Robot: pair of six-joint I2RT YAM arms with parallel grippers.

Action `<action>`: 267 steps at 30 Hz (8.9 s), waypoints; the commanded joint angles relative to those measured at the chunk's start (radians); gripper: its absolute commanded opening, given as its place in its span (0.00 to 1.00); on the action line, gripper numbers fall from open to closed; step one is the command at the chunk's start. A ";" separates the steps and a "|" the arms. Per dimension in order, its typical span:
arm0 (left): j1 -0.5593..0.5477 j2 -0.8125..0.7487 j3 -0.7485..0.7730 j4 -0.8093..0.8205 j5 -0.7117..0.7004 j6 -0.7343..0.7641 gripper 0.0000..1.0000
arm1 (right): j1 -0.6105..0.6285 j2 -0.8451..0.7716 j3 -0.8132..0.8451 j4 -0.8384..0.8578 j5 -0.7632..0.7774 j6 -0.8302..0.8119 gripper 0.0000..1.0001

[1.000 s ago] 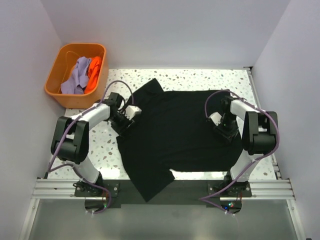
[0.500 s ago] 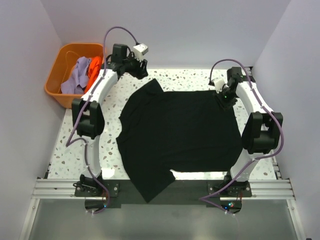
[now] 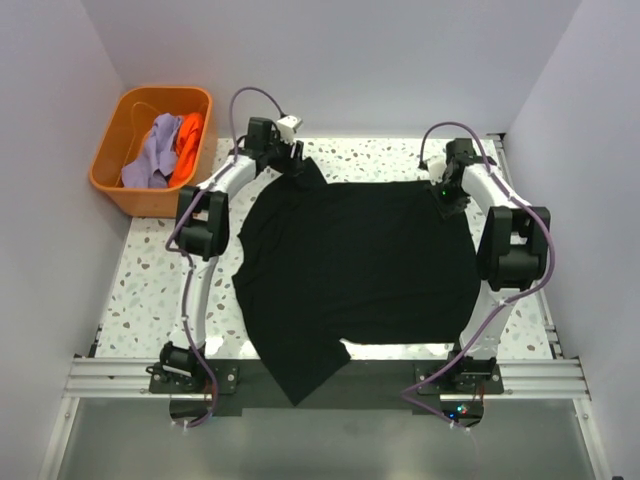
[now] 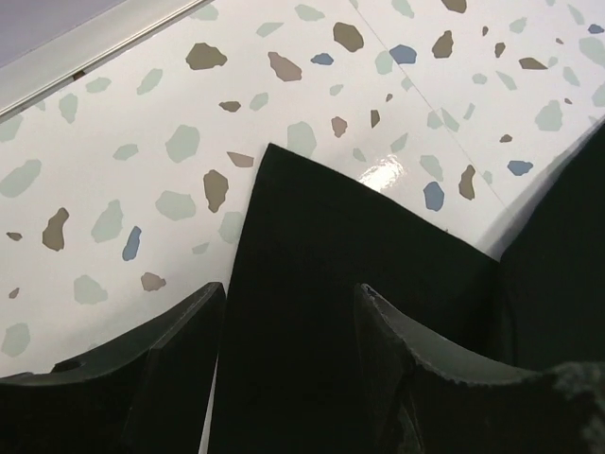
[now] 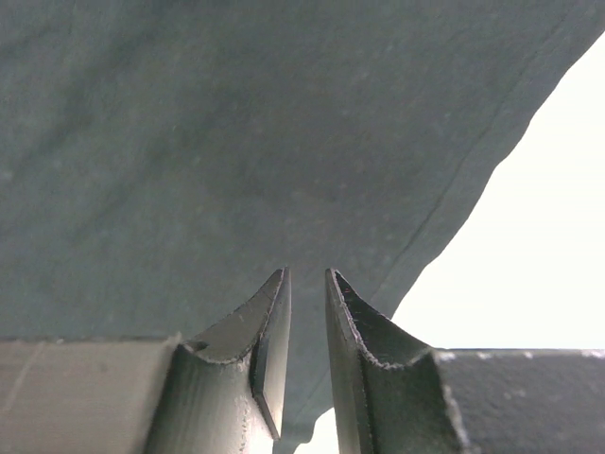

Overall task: Fold and stack the t-shirts
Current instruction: Flatten the tshirt out, then fold the tshirt

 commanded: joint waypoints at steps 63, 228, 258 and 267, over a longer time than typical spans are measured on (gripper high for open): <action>0.083 0.009 0.130 0.121 -0.022 0.080 0.56 | 0.002 0.243 0.216 -0.108 -0.023 0.015 0.24; 0.106 0.207 0.276 0.015 -0.228 -0.007 0.49 | -0.111 0.423 0.536 0.050 -0.201 -0.044 0.00; 0.155 -0.364 -0.334 0.476 0.096 0.020 0.00 | -0.113 0.140 0.354 0.103 -0.257 -0.119 0.00; 0.157 -0.629 -0.671 0.446 0.127 0.130 0.00 | -0.125 0.068 0.271 0.073 -0.314 -0.208 0.00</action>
